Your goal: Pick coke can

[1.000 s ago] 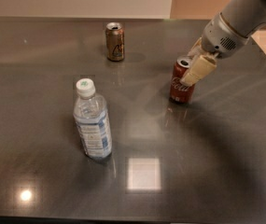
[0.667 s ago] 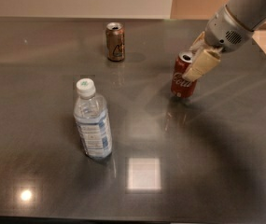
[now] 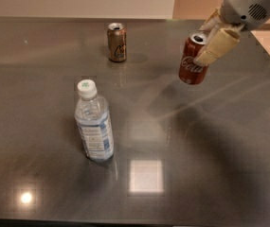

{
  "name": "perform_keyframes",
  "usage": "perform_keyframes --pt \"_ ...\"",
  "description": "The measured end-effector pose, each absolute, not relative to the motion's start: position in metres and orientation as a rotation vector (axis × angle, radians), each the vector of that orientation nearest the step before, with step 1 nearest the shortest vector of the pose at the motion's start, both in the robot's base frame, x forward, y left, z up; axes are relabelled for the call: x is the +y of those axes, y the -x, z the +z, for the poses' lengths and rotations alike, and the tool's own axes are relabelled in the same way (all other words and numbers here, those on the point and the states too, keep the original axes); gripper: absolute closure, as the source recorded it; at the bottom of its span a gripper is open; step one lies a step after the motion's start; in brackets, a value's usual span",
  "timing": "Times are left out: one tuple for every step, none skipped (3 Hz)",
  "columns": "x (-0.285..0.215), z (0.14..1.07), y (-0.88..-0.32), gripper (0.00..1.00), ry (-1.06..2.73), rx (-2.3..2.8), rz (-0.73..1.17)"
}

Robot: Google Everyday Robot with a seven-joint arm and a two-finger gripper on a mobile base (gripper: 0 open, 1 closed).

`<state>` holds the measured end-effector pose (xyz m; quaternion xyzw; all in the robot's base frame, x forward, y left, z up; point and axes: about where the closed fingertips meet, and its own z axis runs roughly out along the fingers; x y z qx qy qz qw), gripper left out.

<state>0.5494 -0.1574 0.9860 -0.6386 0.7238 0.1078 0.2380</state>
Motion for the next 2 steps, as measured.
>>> perform_keyframes --pt "-0.1512 1.0328 -0.5507 1.00 1.742 1.919 0.269" --pt "-0.1479 1.0343 -0.5577 1.00 1.724 1.905 0.257"
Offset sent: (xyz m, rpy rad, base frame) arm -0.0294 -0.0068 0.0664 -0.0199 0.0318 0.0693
